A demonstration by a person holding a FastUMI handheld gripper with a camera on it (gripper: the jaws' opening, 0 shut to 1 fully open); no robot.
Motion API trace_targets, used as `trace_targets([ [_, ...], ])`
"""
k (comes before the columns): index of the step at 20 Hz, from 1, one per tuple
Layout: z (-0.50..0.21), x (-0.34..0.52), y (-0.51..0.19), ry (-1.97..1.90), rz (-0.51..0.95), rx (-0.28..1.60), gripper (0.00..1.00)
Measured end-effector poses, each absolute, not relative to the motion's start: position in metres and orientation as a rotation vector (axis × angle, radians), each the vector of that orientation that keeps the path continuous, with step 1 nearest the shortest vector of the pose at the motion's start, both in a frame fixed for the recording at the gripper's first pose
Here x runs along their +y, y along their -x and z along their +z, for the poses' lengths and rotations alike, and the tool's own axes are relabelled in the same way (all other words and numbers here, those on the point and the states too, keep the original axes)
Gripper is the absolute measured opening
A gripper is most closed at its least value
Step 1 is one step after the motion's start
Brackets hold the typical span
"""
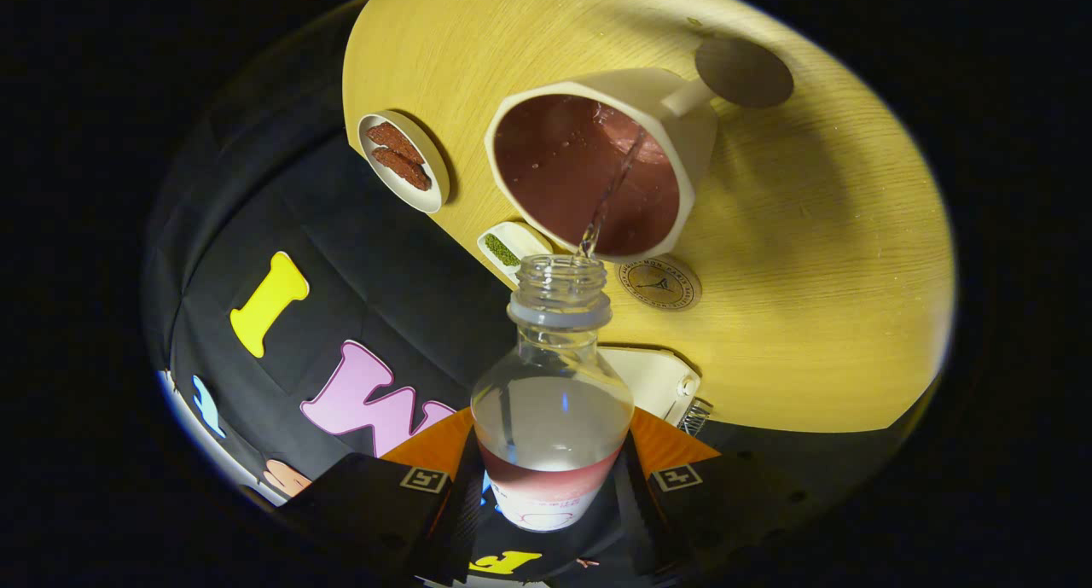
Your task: Take the bottle from table, then pour the juice into the cup, finally place the bottle on the coaster
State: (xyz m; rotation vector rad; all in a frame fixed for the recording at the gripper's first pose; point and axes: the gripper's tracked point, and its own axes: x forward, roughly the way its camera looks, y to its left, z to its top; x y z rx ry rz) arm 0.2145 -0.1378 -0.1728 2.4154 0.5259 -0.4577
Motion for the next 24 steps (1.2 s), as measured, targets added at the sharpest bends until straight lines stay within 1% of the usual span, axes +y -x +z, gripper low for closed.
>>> trace_targets([
  [3,-0.172,-0.136,-0.216,-2.433,-0.467,0.545,0.72],
  [16,-0.139,-0.146,-0.218,-2.542,-0.452,0.491,0.72],
  [24,-0.141,-0.154,-0.214,-2.557,-0.466,0.471,0.71],
])
